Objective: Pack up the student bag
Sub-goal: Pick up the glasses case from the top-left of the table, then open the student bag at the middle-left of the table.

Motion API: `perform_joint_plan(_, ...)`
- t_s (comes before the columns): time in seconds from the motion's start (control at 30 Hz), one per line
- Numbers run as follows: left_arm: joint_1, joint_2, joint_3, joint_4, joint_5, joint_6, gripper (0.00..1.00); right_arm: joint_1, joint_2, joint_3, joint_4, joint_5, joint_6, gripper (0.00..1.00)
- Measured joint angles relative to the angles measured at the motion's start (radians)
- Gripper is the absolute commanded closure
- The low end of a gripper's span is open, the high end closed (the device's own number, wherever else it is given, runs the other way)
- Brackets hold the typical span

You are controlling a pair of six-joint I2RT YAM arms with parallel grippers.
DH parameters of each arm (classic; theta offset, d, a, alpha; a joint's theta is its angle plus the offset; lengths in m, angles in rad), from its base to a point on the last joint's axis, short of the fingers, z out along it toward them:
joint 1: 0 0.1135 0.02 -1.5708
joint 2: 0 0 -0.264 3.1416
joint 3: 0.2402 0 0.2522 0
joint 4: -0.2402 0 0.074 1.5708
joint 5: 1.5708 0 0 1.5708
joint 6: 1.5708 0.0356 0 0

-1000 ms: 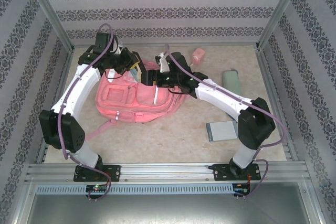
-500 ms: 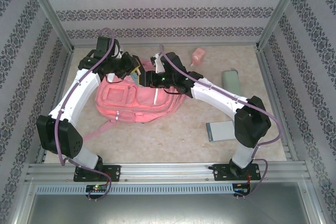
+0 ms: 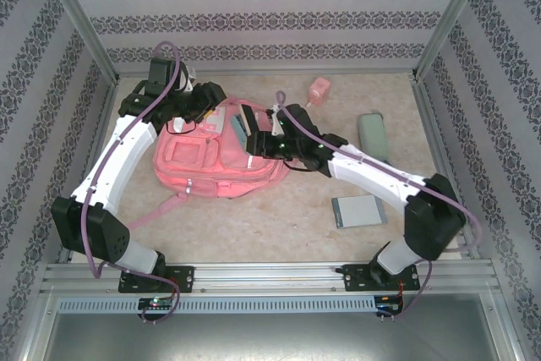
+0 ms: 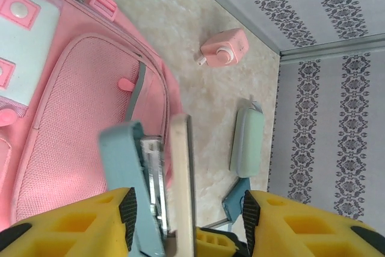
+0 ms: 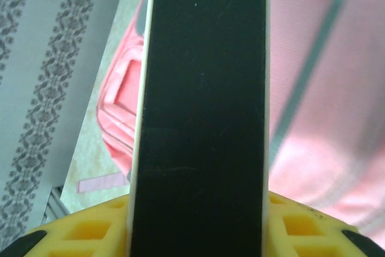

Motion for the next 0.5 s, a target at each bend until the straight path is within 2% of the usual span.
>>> perform_joint_plan(0.13,-0.041,0.002,0.0,-0.009,-0.023,0.04,0.53,-0.045,-0.145,-0.122,-0.029,0.071,0.028,0.75)
perform_joint_plan(0.27,-0.119,0.016,0.0,-0.022,-0.082,0.075,0.56,-0.114,-0.293,-0.215,-0.077,0.103,0.042,0.75)
perform_joint_plan(0.5,-0.316,0.135,0.004,-0.05,-0.299,0.136,0.57,-0.285,-0.524,-0.334,-0.158,0.061,0.036,0.74)
